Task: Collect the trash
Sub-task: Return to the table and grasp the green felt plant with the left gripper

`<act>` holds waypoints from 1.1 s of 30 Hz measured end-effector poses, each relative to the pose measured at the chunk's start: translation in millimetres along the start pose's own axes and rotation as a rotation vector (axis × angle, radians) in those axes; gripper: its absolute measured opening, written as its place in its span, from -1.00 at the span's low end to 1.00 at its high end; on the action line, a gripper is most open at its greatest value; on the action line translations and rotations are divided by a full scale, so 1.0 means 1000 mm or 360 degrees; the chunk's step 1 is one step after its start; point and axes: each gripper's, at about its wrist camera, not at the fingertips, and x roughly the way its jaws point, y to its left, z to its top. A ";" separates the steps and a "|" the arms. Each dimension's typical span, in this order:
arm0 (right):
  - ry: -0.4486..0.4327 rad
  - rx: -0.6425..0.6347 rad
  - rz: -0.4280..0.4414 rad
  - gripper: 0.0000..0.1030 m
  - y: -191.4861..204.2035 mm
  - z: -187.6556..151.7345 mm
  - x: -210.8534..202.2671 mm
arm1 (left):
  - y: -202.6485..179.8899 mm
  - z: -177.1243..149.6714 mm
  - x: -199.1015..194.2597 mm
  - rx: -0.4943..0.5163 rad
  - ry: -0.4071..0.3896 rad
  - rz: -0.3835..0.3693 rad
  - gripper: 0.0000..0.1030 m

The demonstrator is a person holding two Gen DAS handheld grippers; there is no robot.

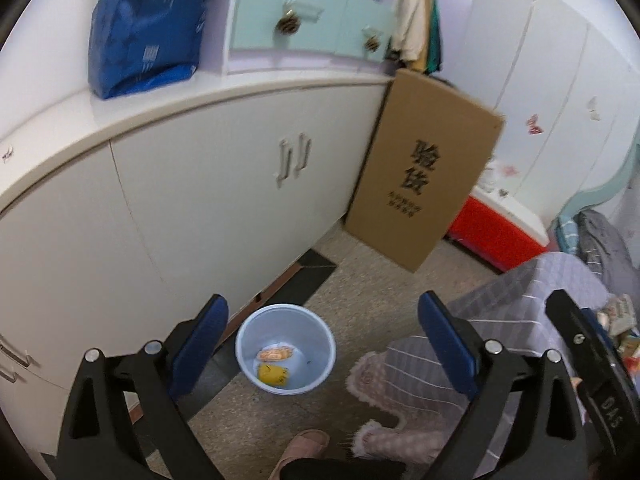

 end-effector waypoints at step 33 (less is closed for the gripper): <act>0.0024 0.0323 -0.0595 0.88 -0.233 -0.049 -0.149 | -0.265 -0.114 -0.020 0.0793 0.0143 -0.0375 0.82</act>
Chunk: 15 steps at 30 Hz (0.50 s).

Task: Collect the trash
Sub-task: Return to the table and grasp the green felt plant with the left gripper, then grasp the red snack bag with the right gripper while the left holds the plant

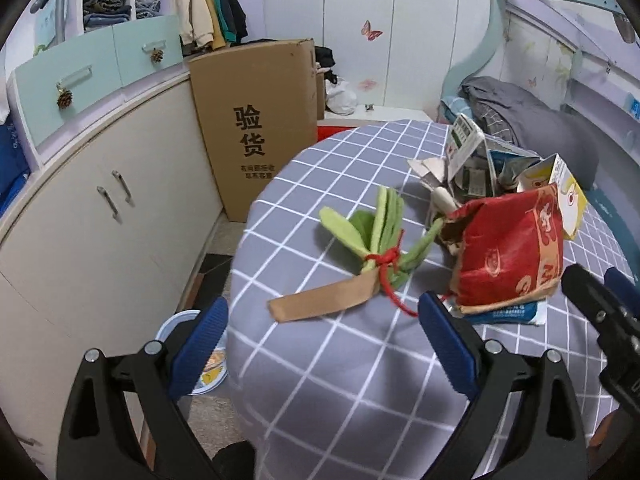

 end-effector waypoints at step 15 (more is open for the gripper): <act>0.0099 -0.0138 0.0051 0.88 0.025 0.007 0.024 | -0.014 -0.001 0.034 0.0200 0.0010 0.0003 -0.74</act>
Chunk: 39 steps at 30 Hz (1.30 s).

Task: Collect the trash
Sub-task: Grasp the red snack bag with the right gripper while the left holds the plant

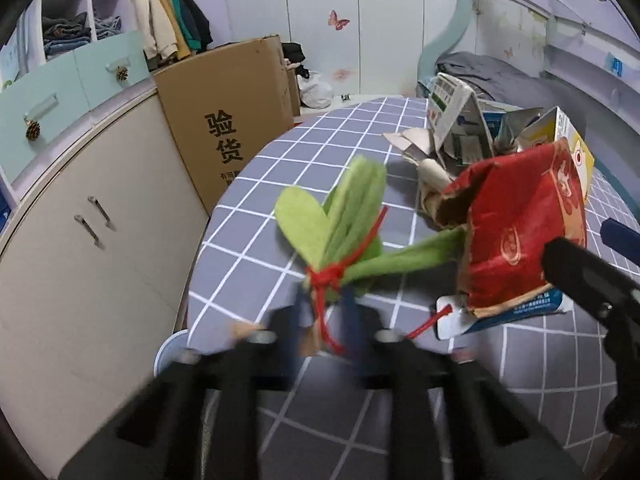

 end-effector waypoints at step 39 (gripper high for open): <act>0.0078 -0.0107 0.0199 0.88 -0.004 0.024 0.037 | 0.033 -0.014 -0.026 -0.0325 -0.0047 -0.0075 -0.78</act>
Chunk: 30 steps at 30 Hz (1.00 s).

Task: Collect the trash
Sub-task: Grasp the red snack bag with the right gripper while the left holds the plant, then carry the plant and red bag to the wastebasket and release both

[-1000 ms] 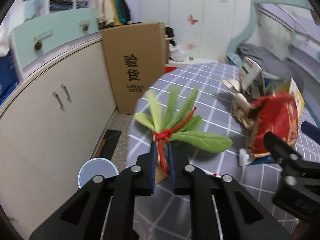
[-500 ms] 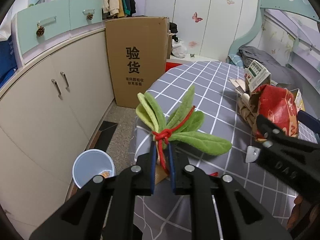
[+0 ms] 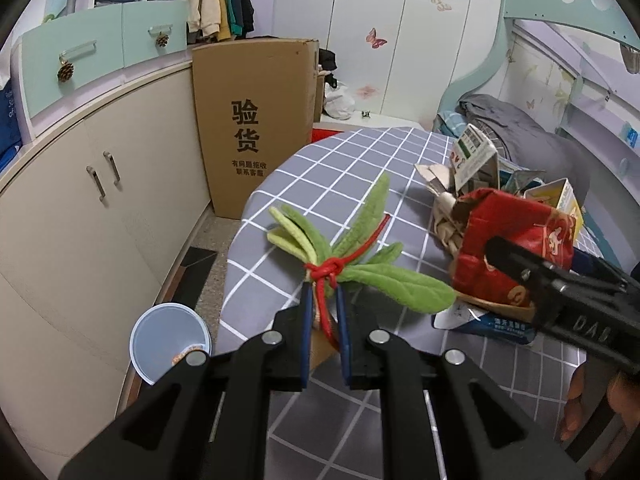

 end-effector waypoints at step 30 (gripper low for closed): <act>-0.0254 -0.0154 0.0380 0.01 0.155 0.013 -0.038 | 0.147 0.006 -0.088 -0.0345 -0.0261 0.0245 -0.78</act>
